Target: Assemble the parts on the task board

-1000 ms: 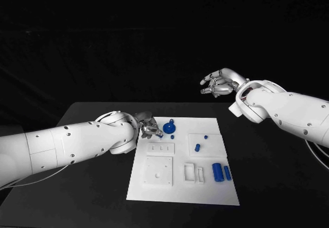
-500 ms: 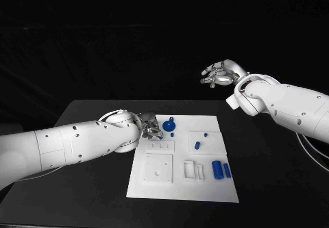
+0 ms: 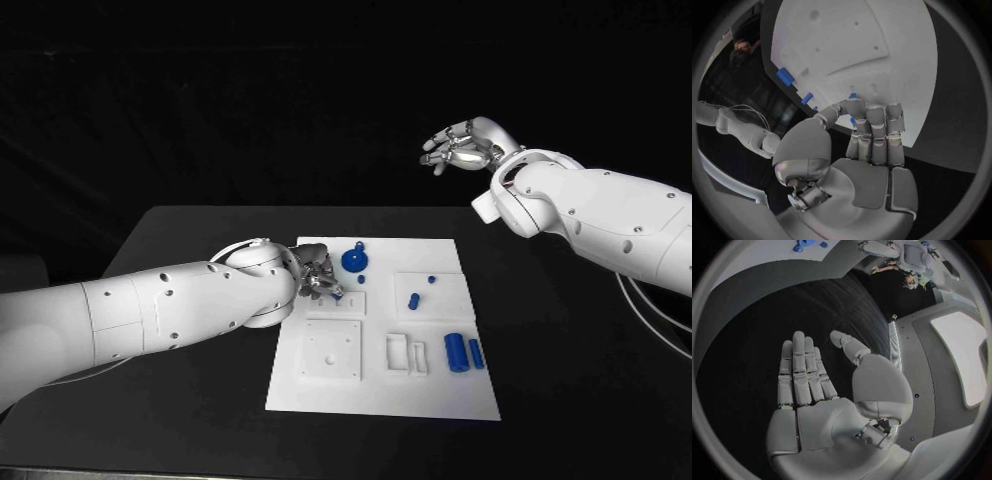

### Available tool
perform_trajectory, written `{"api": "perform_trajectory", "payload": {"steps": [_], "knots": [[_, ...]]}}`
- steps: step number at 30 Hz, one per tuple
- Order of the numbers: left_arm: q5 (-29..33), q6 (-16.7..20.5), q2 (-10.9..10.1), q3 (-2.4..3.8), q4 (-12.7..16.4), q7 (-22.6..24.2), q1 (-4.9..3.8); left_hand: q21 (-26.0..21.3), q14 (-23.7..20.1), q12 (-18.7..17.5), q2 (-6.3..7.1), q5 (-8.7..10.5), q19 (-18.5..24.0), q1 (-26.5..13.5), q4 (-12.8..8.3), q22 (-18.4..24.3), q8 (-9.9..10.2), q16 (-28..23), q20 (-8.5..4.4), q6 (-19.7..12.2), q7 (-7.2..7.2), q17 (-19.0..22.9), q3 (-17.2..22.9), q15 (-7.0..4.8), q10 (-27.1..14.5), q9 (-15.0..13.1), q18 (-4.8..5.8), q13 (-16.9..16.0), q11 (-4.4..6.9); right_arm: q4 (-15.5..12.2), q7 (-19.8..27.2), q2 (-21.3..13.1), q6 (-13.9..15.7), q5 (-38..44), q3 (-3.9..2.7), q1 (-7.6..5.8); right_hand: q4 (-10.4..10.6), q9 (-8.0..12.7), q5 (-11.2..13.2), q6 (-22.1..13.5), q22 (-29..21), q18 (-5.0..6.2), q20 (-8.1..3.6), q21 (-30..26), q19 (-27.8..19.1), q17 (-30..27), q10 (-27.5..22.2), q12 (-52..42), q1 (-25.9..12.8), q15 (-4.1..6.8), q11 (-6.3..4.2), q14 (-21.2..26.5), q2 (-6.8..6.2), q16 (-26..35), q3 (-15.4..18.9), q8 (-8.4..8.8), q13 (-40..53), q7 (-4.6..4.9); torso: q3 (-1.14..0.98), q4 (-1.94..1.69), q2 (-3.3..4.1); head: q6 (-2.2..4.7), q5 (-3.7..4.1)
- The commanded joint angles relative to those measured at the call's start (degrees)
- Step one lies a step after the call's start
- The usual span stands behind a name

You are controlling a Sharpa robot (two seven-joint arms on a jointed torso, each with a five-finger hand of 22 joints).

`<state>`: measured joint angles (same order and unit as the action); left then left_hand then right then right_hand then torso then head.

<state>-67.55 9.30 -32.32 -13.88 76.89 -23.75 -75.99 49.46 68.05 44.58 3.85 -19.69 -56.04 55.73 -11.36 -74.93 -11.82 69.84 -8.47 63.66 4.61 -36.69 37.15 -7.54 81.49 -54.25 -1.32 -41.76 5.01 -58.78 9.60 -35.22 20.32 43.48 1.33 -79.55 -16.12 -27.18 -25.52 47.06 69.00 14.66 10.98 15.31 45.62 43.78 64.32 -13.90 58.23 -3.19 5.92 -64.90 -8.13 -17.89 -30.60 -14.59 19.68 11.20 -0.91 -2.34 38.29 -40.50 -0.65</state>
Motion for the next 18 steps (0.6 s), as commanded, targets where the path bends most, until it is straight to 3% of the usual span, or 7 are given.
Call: {"api": "perform_trajectory", "payload": {"steps": [1, 18], "knots": [[-0.7, 0.0, 0.2, 0.04, -0.1, 0.5, 0.16, 0.2, 1.5, 0.4, -0.33, -3.19, -0.5, -0.2, -0.3, -1.0, -0.4, 0.2, -5.93, 4.3, -3.72, -0.1, 0.0, -1.53, 0.0, -0.1, 0.45, -0.1, 0.43, 0.1, 0.8, 0.1, -1.1, -1.2, -0.05, -0.05, 0.0, 0.2, -0.4, -0.2, -0.6, -0.93, 0.15, -1.0, -0.6, -0.4, 0.8, 1.1, 0.0, -0.30, 0.04, -0.1, 0.51, 0.6, 0.2, -0.34, -0.7, 0.35, -0.01, -0.03, -0.02, -0.03, 0.05], [-0.7, 0.1, 0.3, 0.04, -0.2, 0.8, 0.82, 0.3, 1.6, 0.5, -0.20, -3.31, -0.5, -0.3, -0.3, -1.0, -0.4, 0.3, -5.91, 4.4, -3.73, -0.1, -0.1, -1.53, 0.0, 0.0, 0.43, -0.2, 0.43, 0.5, 0.6, 0.3, -1.7, -1.4, -0.05, -0.05, -0.1, 0.5, -0.4, -0.5, -2.2, -0.45, 0.88, -3.1, -0.6, -0.7, 1.5, 3.3, 0.2, -0.61, 0.25, 0.0, 0.46, 1.8, -0.1, -0.44, -1.8, 0.46, -0.11, 0.02, -0.06, -0.25, -0.12]]}}
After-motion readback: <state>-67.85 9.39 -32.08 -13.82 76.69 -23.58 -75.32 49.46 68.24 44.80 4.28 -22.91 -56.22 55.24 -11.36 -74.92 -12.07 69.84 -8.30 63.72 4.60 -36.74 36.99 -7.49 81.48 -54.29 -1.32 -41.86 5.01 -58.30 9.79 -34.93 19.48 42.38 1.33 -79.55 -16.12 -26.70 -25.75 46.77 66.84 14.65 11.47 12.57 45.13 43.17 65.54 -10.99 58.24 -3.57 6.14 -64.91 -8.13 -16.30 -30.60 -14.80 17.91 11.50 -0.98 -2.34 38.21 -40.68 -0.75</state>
